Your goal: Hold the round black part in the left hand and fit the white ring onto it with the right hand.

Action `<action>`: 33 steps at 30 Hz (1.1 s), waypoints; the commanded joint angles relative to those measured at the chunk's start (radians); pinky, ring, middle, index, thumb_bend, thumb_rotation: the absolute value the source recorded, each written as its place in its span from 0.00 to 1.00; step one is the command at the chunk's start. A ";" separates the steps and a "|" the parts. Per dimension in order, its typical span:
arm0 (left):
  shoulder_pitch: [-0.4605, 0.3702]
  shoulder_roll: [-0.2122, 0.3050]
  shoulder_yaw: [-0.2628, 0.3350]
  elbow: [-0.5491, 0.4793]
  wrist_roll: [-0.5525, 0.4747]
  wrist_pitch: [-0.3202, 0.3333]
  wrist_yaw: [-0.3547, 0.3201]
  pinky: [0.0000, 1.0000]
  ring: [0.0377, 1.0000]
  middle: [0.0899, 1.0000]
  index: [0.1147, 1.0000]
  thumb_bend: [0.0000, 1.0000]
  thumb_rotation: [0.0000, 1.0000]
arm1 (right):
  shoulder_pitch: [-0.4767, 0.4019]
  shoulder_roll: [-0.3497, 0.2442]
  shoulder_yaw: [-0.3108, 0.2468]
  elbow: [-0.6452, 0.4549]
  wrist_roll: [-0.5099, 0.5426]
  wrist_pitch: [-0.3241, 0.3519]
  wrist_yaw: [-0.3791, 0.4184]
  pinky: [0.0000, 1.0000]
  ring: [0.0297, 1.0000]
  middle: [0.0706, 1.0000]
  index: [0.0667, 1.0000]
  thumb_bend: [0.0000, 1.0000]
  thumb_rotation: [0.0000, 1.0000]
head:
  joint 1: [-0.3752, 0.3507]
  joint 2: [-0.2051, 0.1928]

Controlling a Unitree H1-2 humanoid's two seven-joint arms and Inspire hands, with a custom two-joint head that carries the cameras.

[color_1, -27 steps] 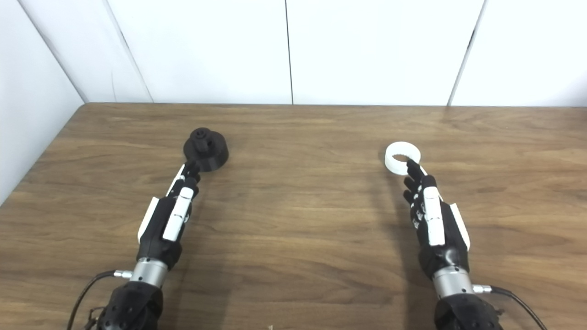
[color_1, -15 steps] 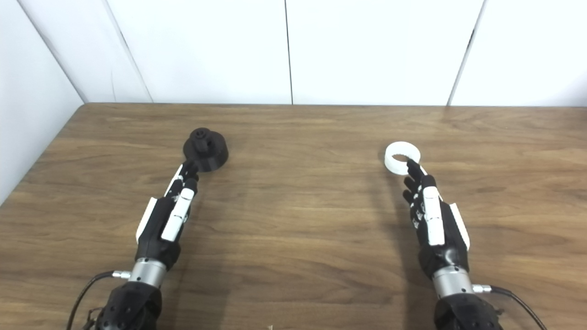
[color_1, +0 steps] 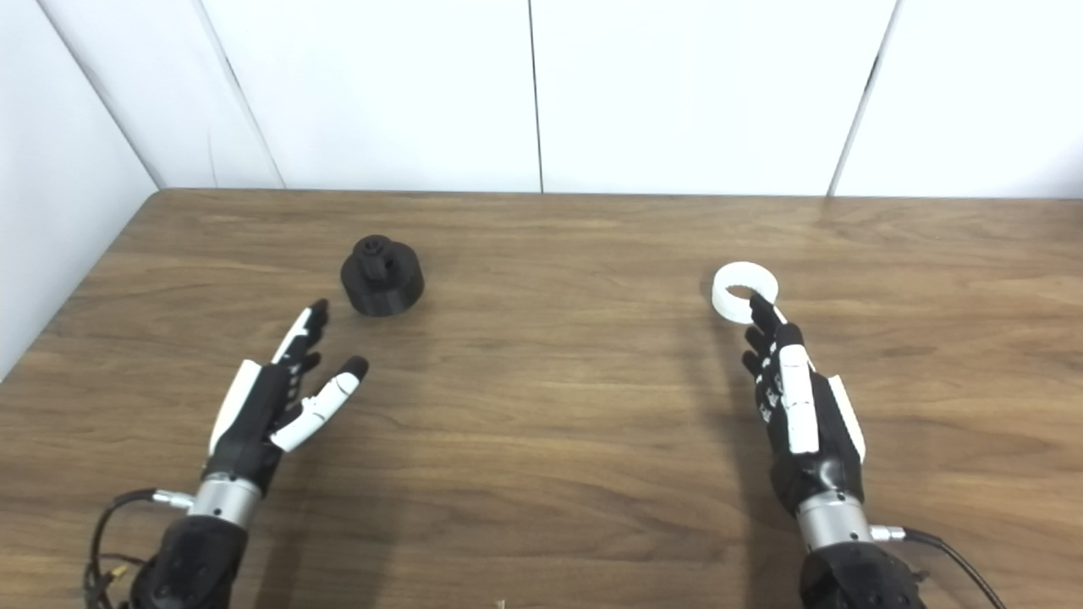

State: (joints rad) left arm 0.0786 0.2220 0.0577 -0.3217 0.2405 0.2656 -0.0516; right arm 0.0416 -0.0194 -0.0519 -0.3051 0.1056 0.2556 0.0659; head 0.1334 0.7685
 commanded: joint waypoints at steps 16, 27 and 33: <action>-0.234 0.245 -0.005 0.157 0.127 -0.007 -0.046 0.96 1.00 1.00 0.99 0.92 0.39 | -0.010 0.022 0.022 0.007 0.008 -0.039 -0.010 0.99 0.97 0.97 0.91 0.52 1.00 | -0.005 -0.019; -0.364 0.323 -0.087 0.295 0.239 -0.026 -0.063 0.94 1.00 1.00 0.96 0.90 0.43 | -0.009 0.030 0.024 0.012 0.007 -0.047 -0.024 0.98 0.97 0.97 0.91 0.53 1.00 | -0.009 -0.030; -0.410 0.346 -0.113 0.390 0.280 -0.071 -0.049 0.92 1.00 0.99 0.94 0.89 0.41 | -0.007 0.032 0.029 0.013 0.004 -0.052 -0.033 0.97 0.96 0.96 0.90 0.53 1.00 | -0.014 -0.034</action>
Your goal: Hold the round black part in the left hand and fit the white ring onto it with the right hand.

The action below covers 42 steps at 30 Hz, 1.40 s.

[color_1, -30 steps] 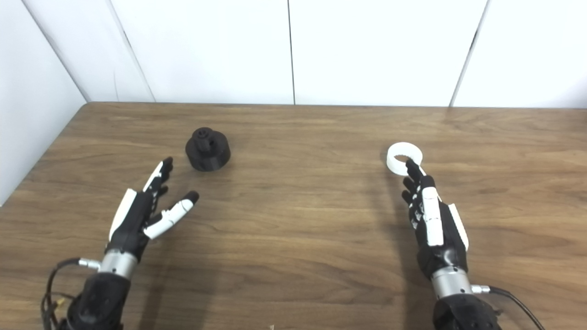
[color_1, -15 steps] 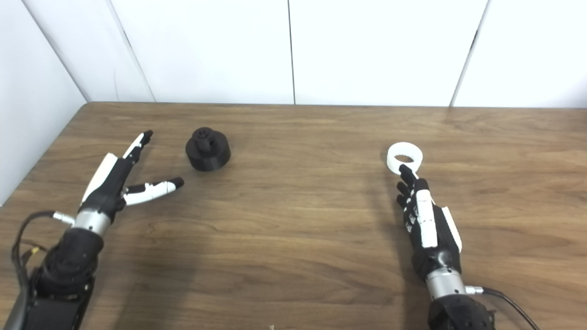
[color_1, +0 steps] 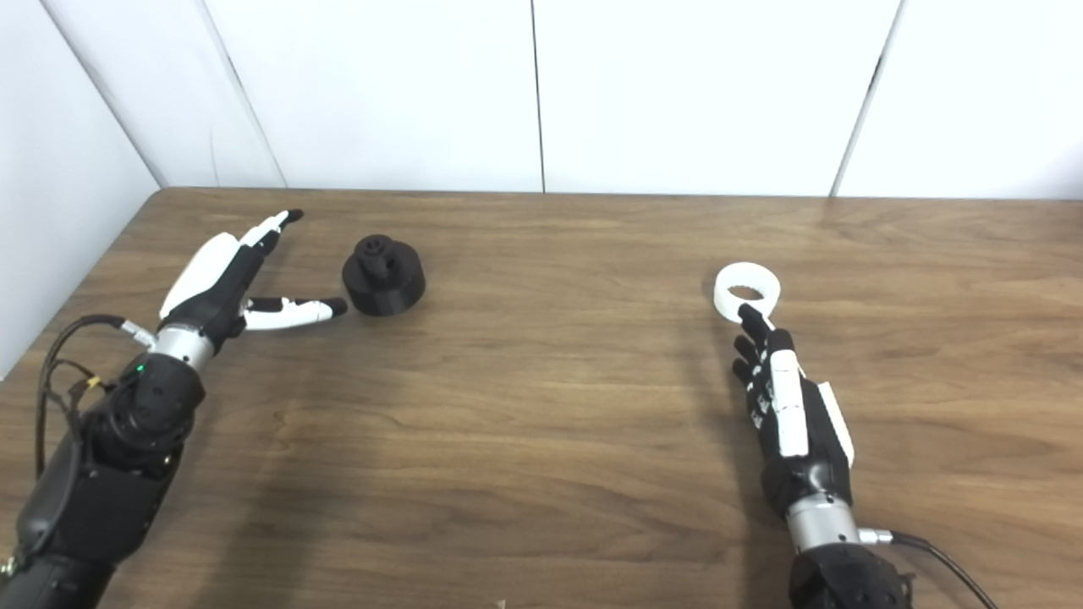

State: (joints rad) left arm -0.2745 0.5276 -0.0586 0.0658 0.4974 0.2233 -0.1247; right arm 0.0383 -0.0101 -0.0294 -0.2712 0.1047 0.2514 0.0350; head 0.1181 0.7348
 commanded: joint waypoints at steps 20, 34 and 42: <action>-0.159 0.092 -0.097 0.108 0.083 -0.014 -0.096 0.91 1.00 1.00 0.83 0.95 0.46 | 0.006 0.019 0.006 -0.017 0.011 -0.069 -0.007 0.98 0.97 0.96 0.91 0.53 1.00 | -0.005 -0.001; -0.198 0.089 -0.129 0.169 0.098 -0.032 -0.123 0.92 1.00 1.00 0.83 0.95 0.47 | 0.013 0.025 0.008 -0.021 0.011 -0.075 -0.012 0.98 0.98 0.97 0.92 0.53 1.00 | -0.015 -0.005; -0.225 0.079 -0.142 0.225 0.101 -0.060 -0.104 0.93 1.00 1.00 0.83 0.94 0.46 | 0.020 0.031 0.004 -0.020 0.017 -0.081 -0.020 0.98 0.98 0.96 0.91 0.53 1.00 | -0.023 -0.010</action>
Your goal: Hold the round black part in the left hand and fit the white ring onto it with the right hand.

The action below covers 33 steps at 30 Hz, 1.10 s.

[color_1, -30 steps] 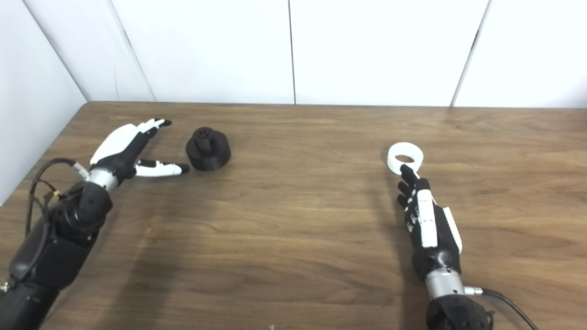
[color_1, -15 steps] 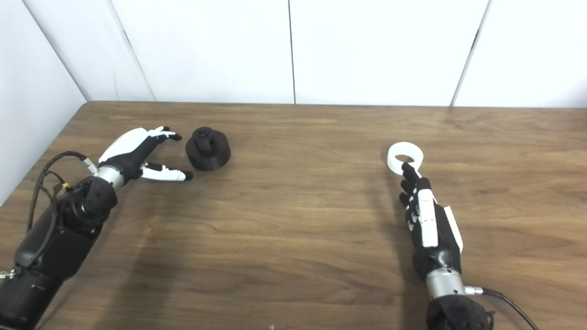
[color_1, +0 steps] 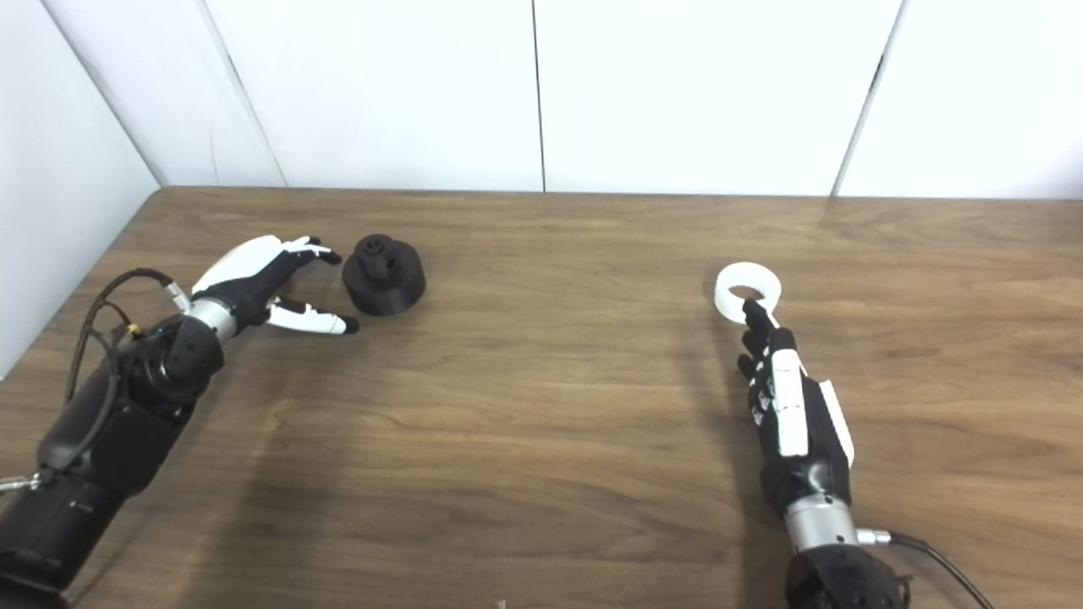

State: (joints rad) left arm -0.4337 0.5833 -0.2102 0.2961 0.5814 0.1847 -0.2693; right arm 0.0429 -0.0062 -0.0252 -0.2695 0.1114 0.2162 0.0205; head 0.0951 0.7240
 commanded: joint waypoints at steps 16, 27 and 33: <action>-0.138 -0.002 -0.019 0.116 0.022 -0.060 0.068 0.92 1.00 1.00 0.82 0.96 0.46 | 0.037 0.023 0.000 -0.028 0.000 -0.061 -0.020 0.95 0.96 0.95 0.91 0.54 1.00 | -0.017 -0.006; -0.158 -0.014 -0.032 0.148 0.021 -0.106 0.089 0.90 1.00 0.99 0.82 0.96 0.47 | 0.044 0.024 0.002 -0.025 0.001 -0.073 -0.028 0.95 0.96 0.95 0.91 0.52 1.00 | -0.024 -0.005; -0.162 -0.022 -0.045 0.143 0.031 -0.091 0.090 0.90 1.00 1.00 0.85 0.96 0.48 | 0.045 0.026 0.002 -0.021 -0.002 -0.079 -0.032 0.95 0.97 0.95 0.91 0.52 1.00 | -0.027 -0.005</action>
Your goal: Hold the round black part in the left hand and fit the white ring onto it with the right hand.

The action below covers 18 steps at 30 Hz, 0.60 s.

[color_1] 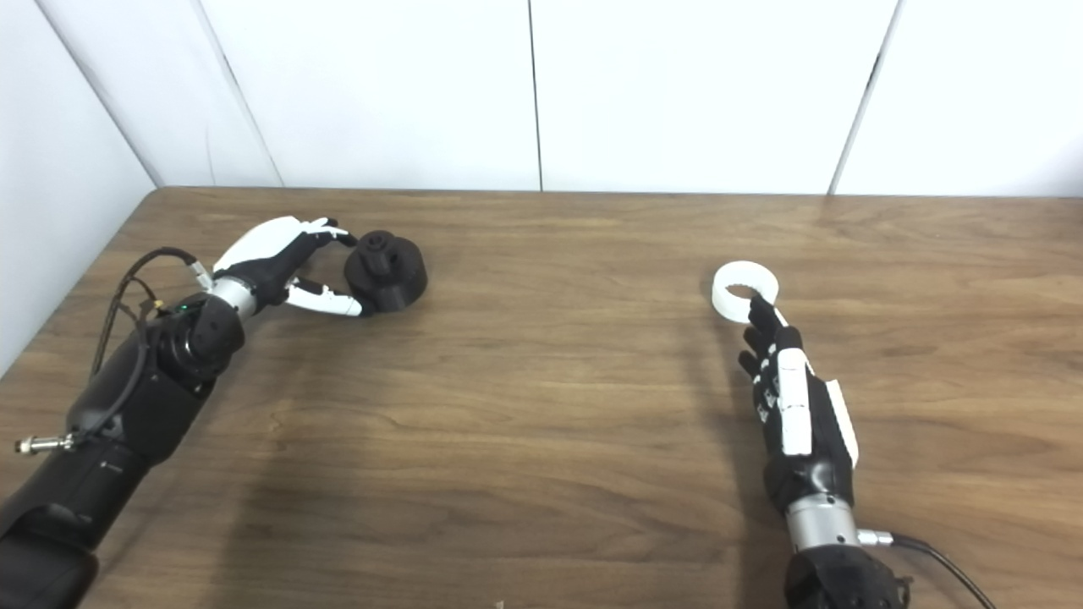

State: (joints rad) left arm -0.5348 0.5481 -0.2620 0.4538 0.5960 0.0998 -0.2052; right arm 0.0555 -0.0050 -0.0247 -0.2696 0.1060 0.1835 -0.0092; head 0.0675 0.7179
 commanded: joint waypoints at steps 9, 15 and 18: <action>-0.074 0.008 -0.017 -0.019 0.019 -0.002 0.005 0.90 1.00 1.00 0.86 0.98 0.50 | 0.036 0.022 0.003 -0.022 -0.002 -0.047 -0.007 0.95 0.96 0.95 0.91 0.54 1.00 | 0.002 0.002; -0.075 0.008 -0.021 -0.024 0.013 -0.003 -0.003 0.88 1.00 1.00 0.86 1.00 0.51 | 0.036 0.026 0.000 -0.020 0.005 -0.049 -0.009 0.95 0.96 0.95 0.91 0.53 1.00 | 0.003 0.003; -0.075 0.007 -0.025 -0.032 0.017 0.004 -0.011 0.87 1.00 1.00 0.86 1.00 0.52 | 0.037 0.030 -0.002 -0.021 0.013 -0.046 -0.009 0.96 0.96 0.95 0.91 0.53 1.00 | 0.003 0.004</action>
State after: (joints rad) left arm -0.5449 0.5354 -0.2904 0.4501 0.5988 0.1050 -0.2166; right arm 0.0570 -0.0041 -0.0248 -0.2695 0.1070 0.1817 -0.0174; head 0.0690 0.7210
